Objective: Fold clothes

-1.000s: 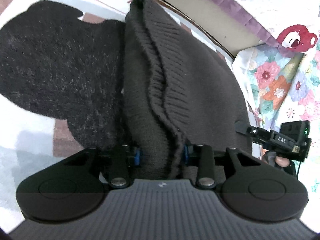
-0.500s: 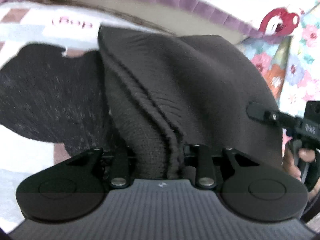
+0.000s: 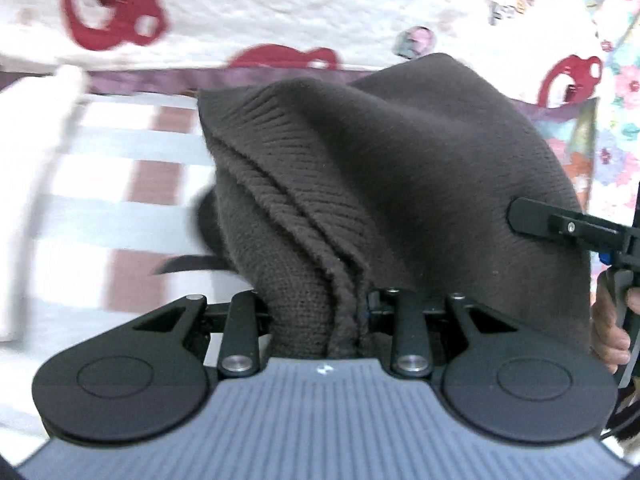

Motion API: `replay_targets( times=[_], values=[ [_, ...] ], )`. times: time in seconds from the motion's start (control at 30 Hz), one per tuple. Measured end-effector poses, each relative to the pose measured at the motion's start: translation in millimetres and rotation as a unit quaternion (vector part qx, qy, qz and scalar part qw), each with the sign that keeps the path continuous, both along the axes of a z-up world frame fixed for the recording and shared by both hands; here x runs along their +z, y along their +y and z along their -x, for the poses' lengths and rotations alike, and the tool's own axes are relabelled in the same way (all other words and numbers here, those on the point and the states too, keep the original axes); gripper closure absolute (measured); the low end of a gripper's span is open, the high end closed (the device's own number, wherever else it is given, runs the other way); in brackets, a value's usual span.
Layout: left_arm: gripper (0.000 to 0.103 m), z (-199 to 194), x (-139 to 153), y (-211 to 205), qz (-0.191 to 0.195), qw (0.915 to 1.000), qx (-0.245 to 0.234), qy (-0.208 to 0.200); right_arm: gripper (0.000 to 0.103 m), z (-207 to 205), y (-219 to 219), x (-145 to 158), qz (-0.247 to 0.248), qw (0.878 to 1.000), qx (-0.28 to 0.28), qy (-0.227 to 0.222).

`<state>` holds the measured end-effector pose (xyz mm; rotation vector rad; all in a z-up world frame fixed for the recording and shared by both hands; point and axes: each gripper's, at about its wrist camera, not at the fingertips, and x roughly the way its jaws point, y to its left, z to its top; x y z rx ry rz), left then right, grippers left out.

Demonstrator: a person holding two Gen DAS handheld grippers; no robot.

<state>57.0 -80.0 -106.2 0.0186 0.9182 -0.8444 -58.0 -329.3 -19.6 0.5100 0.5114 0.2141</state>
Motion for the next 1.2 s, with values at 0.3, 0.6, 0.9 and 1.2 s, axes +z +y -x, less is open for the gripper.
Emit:
replay_targets(
  times=[0.3,0.6,0.9,1.2],
  values=[
    [0.074,-54,80,121,-0.07,0.9929,0.081,-0.052,0.05,-95,97,41,-0.002,0.99,0.126,-0.059],
    [0.074,-172,128,213,-0.139,0.9733,0.153,-0.099,0.05,-226,184,55,-0.014,0.981,0.168,-0.099],
    [0.074,-311,67,243,-0.191,0.9639,0.178,-0.052,0.05,-343,213,-25,-0.058,0.987,0.132,-0.07],
    [0.068,-331,18,268,-0.152,0.9651,0.212,0.018,0.042,-364,194,-106,-0.107,0.989,0.086,0.048]
  ],
)
